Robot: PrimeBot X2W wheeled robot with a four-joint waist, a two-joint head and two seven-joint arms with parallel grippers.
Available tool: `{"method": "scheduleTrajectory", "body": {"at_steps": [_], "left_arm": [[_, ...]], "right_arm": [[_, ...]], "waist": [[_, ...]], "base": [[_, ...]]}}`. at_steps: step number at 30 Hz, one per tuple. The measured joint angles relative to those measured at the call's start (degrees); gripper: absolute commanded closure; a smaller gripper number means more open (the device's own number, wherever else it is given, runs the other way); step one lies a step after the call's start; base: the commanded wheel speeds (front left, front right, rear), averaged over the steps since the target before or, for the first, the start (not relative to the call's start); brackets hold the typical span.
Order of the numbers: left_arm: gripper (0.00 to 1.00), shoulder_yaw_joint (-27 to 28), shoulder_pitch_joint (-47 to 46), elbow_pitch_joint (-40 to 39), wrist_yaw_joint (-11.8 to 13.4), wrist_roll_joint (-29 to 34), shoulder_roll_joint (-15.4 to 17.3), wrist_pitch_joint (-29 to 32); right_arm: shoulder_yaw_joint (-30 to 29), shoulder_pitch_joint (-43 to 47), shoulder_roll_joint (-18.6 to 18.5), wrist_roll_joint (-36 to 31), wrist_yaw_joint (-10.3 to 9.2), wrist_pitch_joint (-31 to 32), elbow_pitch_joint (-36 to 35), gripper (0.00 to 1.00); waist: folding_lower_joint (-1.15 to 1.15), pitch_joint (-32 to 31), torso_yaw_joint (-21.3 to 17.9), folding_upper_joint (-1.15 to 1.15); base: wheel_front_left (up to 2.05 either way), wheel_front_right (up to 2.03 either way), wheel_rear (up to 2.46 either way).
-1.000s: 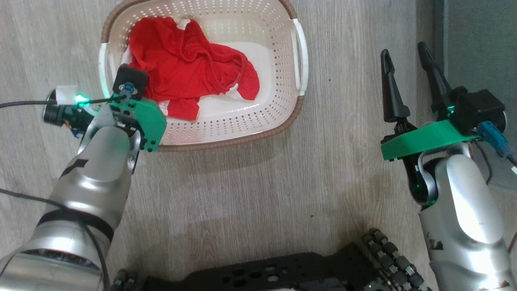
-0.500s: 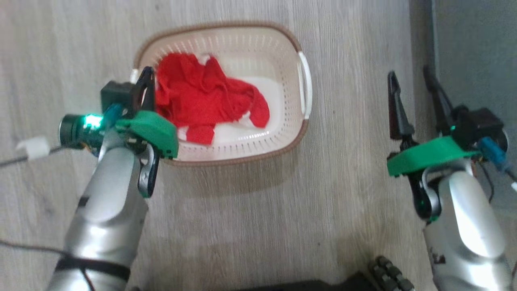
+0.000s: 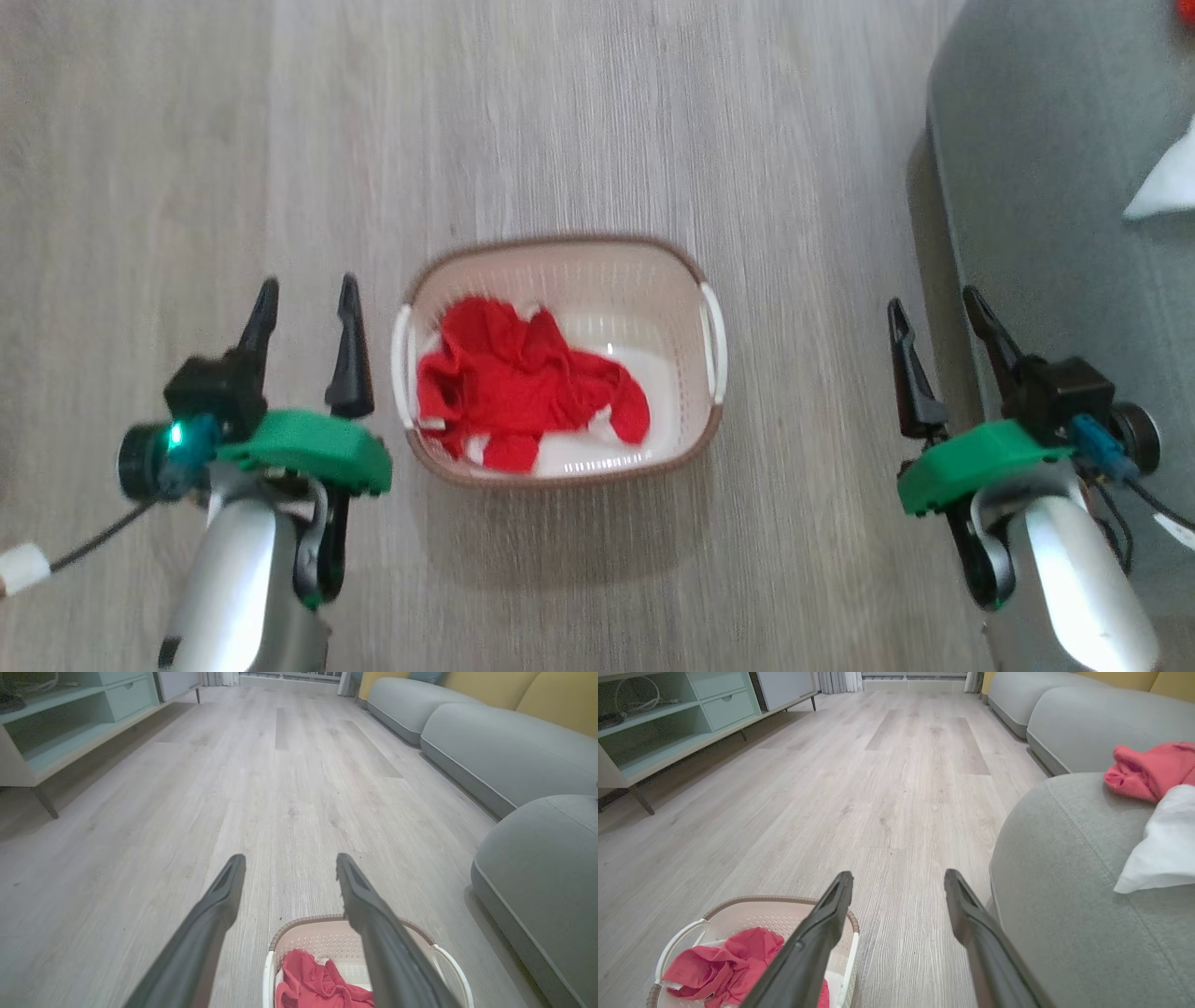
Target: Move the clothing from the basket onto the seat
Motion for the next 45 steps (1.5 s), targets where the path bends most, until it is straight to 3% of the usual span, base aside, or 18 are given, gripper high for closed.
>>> {"method": "scheduleTrajectory", "body": {"at_steps": [15,45], "left_arm": [[0.0,4.82,12.83,-1.26,-1.46,1.1,-0.2,0.0],[0.0,4.38,13.62,-1.78,-1.45,1.19,-0.2,0.0]], "right_arm": [[0.12,7.05,-0.86,0.03,0.0,0.0,0.85,0.0],[0.9,7.63,-0.85,0.03,0.0,0.0,0.86,0.0]], "waist": [[0.0,-13.64,2.16,0.0],[0.01,-14.0,1.97,0.0]], "base": [[0.0,0.0,0.0],[0.0,0.0,0.0]]}}
